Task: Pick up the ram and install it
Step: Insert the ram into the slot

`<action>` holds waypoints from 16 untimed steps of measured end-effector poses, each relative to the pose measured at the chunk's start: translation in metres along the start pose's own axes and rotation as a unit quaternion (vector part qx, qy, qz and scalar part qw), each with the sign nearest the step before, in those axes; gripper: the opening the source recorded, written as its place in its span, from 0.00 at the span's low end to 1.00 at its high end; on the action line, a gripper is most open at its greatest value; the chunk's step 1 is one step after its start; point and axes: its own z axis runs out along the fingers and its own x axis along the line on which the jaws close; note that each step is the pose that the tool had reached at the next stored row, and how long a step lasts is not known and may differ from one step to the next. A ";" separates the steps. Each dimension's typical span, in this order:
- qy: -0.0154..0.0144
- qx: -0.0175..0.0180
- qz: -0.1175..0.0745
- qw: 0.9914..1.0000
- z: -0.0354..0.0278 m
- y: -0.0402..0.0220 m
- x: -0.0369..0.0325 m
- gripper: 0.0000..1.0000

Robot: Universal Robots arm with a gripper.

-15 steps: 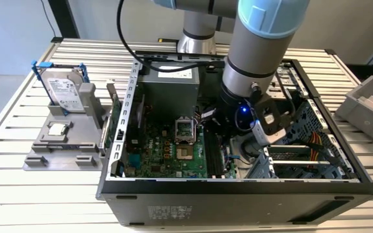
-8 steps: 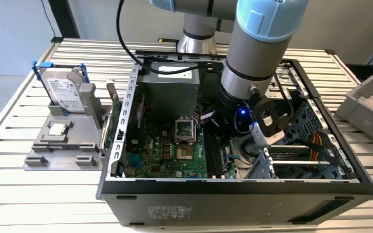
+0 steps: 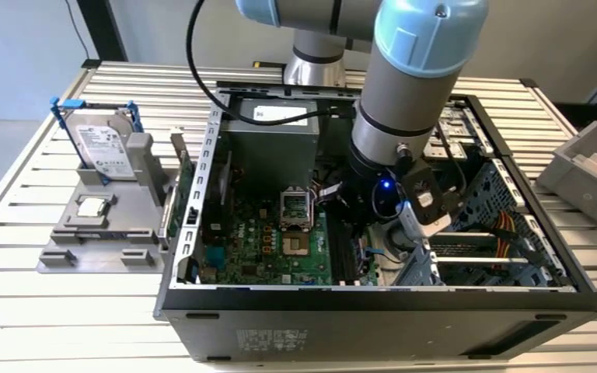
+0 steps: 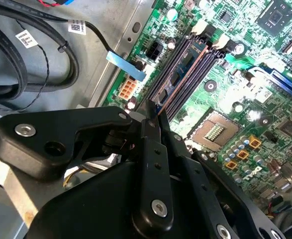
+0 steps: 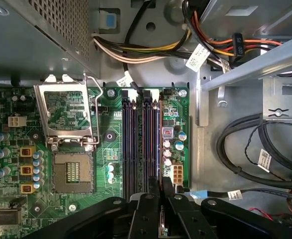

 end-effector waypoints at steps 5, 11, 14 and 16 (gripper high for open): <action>0.000 0.000 0.000 1.000 0.0031 -0.0001 0.0001 0.00; 0.000 0.001 0.000 1.000 0.0067 -0.0001 0.0002 0.00; 0.000 0.001 0.000 1.000 0.0074 -0.0002 0.0003 0.00; 0.000 0.002 0.000 1.000 0.0076 -0.0002 0.0007 0.00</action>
